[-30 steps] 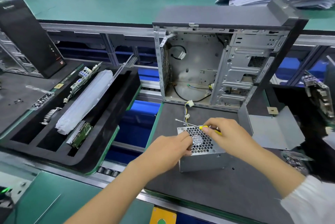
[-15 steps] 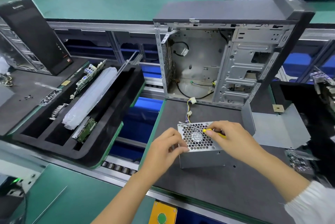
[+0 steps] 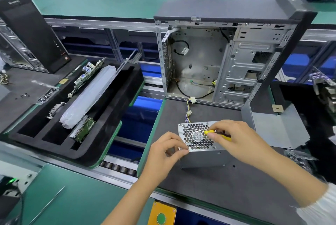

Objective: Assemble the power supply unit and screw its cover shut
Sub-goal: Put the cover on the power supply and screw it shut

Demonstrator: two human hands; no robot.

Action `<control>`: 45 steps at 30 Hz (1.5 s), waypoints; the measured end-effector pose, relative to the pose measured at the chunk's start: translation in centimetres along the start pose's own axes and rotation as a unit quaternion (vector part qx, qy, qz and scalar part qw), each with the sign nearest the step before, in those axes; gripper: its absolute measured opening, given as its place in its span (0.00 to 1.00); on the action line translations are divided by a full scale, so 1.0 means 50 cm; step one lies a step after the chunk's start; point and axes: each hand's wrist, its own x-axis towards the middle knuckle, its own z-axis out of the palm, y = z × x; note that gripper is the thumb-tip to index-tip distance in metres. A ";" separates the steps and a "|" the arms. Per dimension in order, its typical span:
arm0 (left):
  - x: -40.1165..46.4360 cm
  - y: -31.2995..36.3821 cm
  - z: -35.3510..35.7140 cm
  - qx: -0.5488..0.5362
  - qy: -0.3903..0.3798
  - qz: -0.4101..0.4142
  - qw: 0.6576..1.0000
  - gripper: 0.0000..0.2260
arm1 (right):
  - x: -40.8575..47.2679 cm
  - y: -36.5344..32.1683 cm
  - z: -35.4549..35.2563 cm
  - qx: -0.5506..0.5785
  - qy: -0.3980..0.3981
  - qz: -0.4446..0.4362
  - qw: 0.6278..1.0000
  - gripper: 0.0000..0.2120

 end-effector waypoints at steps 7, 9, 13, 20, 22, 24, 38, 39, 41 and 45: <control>-0.002 0.005 0.009 -0.059 0.025 -0.042 0.997 0.05 | -0.005 -0.012 -0.010 -0.018 0.001 -0.012 1.000 0.08; -0.002 0.006 0.009 -0.055 0.027 -0.046 0.997 0.05 | -0.009 -0.011 -0.008 -0.021 -0.002 -0.011 1.000 0.09; -0.001 0.007 0.007 -0.046 0.017 -0.046 0.998 0.04 | -0.011 -0.010 -0.007 -0.022 -0.004 -0.008 1.000 0.10; 0.007 0.015 -0.003 -0.060 -0.014 -0.091 0.994 0.04 | -0.013 -0.011 -0.017 -0.029 -0.019 -0.006 0.999 0.10; 0.006 0.013 -0.003 -0.059 -0.011 -0.095 0.994 0.05 | -0.011 -0.011 -0.027 -0.036 -0.025 -0.009 0.999 0.11; 0.003 0.010 -0.001 -0.064 -0.005 -0.096 0.993 0.05 | -0.007 -0.011 -0.041 -0.040 -0.035 -0.012 0.999 0.12; -0.011 -0.027 0.004 -0.144 -0.031 -0.080 0.986 0.08 | 0.024 -0.055 -0.125 -0.205 -0.145 -0.118 0.961 0.13; -0.011 -0.027 0.006 -0.147 -0.028 -0.081 0.986 0.08 | 0.026 -0.060 -0.128 -0.214 -0.145 -0.124 0.958 0.13; -0.010 -0.026 0.008 -0.152 -0.019 -0.085 0.984 0.08 | 0.030 -0.069 -0.129 -0.223 -0.146 -0.132 0.955 0.14; -0.009 -0.023 0.014 -0.169 -0.005 -0.093 0.981 0.08 | 0.035 -0.083 -0.125 -0.239 -0.151 -0.140 0.949 0.12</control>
